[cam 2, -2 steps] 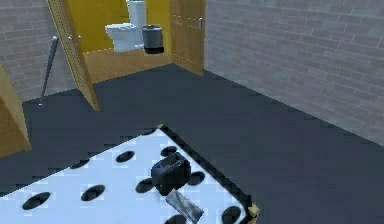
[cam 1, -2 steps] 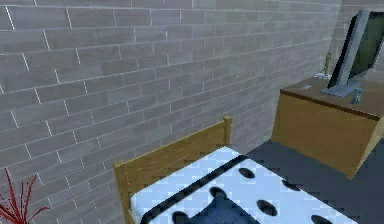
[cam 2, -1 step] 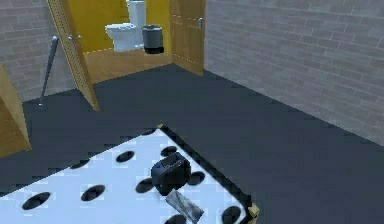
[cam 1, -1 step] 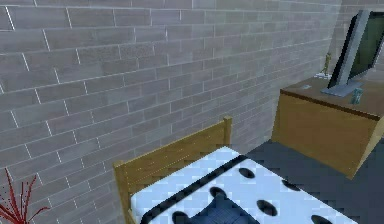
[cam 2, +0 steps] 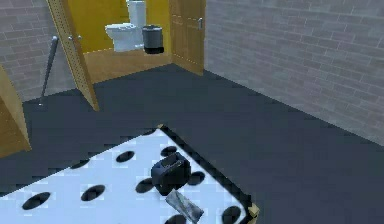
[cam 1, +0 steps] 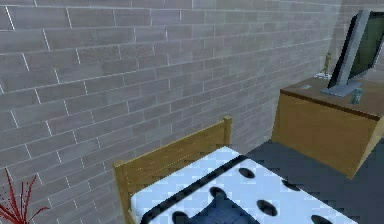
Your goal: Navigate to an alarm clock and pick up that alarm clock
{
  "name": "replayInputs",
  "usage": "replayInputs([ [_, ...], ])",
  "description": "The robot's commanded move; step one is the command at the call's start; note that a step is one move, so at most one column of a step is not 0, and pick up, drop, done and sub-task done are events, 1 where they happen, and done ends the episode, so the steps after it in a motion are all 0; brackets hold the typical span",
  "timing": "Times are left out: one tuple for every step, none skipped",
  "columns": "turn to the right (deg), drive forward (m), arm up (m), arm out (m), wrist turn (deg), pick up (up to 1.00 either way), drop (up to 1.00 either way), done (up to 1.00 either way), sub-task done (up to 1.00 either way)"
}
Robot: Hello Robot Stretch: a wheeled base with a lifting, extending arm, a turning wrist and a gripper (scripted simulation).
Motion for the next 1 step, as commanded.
replayInputs([
  [0.0, 0.0, 0.0, 0.44, 0.0, 0.0, 0.0, 0.0, 0.0],
])
